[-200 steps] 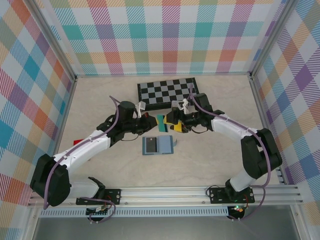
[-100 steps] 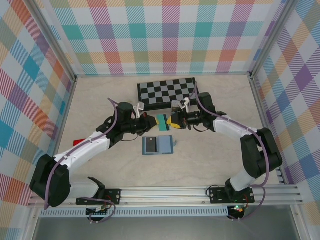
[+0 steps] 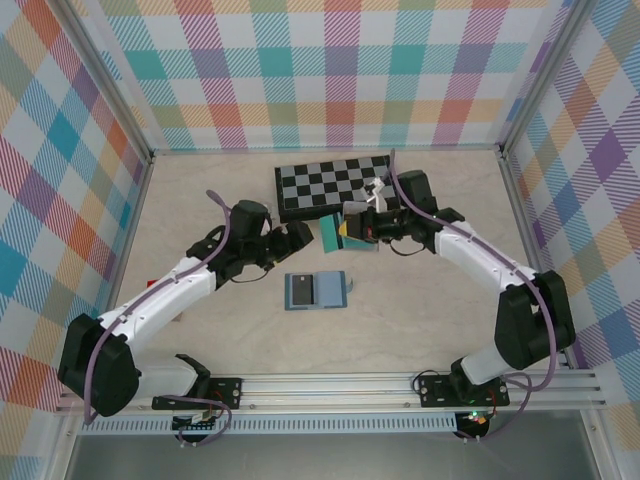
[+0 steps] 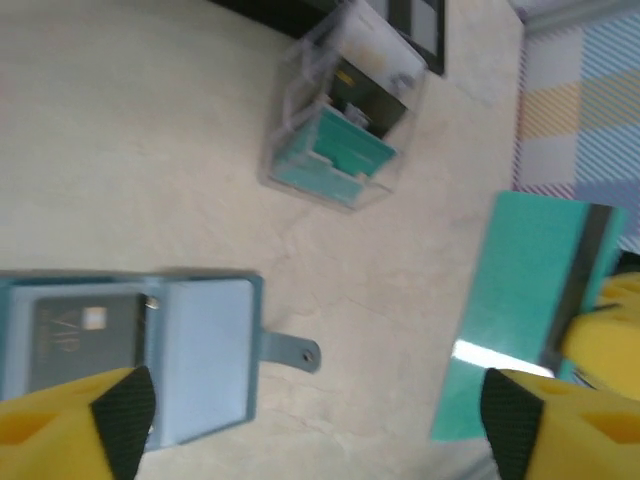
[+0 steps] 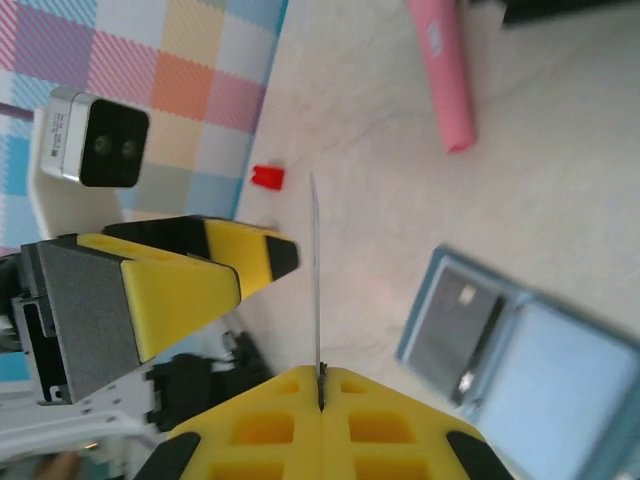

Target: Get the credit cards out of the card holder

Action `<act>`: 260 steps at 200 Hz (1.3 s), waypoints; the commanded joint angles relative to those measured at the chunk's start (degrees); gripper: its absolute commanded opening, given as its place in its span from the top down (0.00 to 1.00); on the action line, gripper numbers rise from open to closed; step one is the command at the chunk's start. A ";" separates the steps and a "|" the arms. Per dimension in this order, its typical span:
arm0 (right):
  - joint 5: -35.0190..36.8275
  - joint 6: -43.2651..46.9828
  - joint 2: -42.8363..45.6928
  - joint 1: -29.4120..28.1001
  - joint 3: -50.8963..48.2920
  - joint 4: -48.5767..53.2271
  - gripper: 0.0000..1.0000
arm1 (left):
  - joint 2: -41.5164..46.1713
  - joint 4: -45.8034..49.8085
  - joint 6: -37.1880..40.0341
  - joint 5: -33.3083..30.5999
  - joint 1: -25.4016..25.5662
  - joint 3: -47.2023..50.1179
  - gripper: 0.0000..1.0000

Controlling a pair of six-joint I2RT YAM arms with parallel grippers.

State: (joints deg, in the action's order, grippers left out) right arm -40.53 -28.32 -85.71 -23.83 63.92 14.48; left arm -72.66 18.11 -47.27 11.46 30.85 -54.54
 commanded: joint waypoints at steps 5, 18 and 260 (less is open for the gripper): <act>14.32 14.78 2.54 0.10 1.61 3.87 1.00 | 0.13 10.36 5.31 -13.40 -1.42 -4.39 0.05; 17.74 18.90 2.07 0.27 2.66 3.97 1.00 | -0.21 11.86 5.77 -16.60 -1.96 -4.66 0.02; 27.41 85.40 -24.55 2.05 31.09 38.48 1.00 | 5.10 8.31 7.96 -15.24 -3.20 2.68 0.00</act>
State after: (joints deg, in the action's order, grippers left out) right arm -13.41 52.51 -109.08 -21.37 93.12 49.74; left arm -67.26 26.89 -40.64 -4.10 28.56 -51.44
